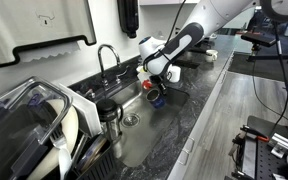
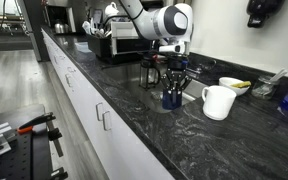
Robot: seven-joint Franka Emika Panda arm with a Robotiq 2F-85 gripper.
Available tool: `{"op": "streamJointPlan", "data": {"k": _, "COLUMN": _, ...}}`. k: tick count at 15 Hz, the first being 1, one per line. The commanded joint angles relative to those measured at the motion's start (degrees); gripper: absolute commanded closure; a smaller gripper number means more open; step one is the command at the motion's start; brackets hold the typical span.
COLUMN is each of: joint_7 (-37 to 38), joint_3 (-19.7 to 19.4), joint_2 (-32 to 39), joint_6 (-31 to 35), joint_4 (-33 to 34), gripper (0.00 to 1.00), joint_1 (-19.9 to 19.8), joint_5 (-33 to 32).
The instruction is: Take the white cup out of the sink, put it on the counter then pour the water from the blue cup in the sink
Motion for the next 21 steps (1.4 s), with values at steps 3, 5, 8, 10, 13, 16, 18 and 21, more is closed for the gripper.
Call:
{"op": "streamJointPlan", "data": {"k": 3, "joint_7": 0.4, "joint_3": -3.3, "joint_2": -0.4, "joint_6": -2.0, "joint_4": 0.4, "gripper": 0.96, "joint_1": 4.9, "joint_5": -12.6}}
{"op": "streamJointPlan", "data": {"k": 5, "joint_7": 1.4, "joint_3": -4.3, "joint_2": 0.2, "joint_6": -2.9, "joint_4": 0.7, "gripper": 0.96, "joint_1": 6.6, "joint_5": -17.7}}
{"op": "streamJointPlan", "data": {"k": 8, "joint_7": 3.0, "joint_3": -5.5, "joint_2": 1.8, "joint_6": -5.0, "joint_4": 1.3, "gripper": 0.96, "joint_1": 8.7, "joint_5": -25.1}}
{"op": "streamJointPlan", "data": {"k": 10, "joint_7": 4.9, "joint_3": -5.5, "joint_2": 3.0, "joint_6": -6.2, "joint_4": 1.6, "gripper": 0.96, "joint_1": 9.7, "joint_5": -30.3}}
{"op": "streamJointPlan", "data": {"k": 13, "joint_7": 7.1, "joint_3": -4.2, "joint_2": 4.4, "joint_6": -7.3, "joint_4": 1.9, "gripper": 0.96, "joint_1": 10.5, "joint_5": -35.7}}
{"op": "streamJointPlan", "data": {"k": 16, "joint_7": 8.7, "joint_3": -3.1, "joint_2": 5.3, "joint_6": -8.1, "joint_4": 2.0, "gripper": 0.96, "joint_1": 10.8, "joint_5": -40.4}}
{"op": "streamJointPlan", "data": {"k": 18, "joint_7": 9.7, "joint_3": -2.4, "joint_2": 5.6, "joint_6": -8.5, "joint_4": 2.0, "gripper": 0.96, "joint_1": 10.7, "joint_5": -43.1}}
{"op": "streamJointPlan", "data": {"k": 21, "joint_7": 10.8, "joint_3": -1.3, "joint_2": 6.0, "joint_6": -10.1, "joint_4": 2.0, "gripper": 0.96, "joint_1": 10.7, "joint_5": -47.0}}
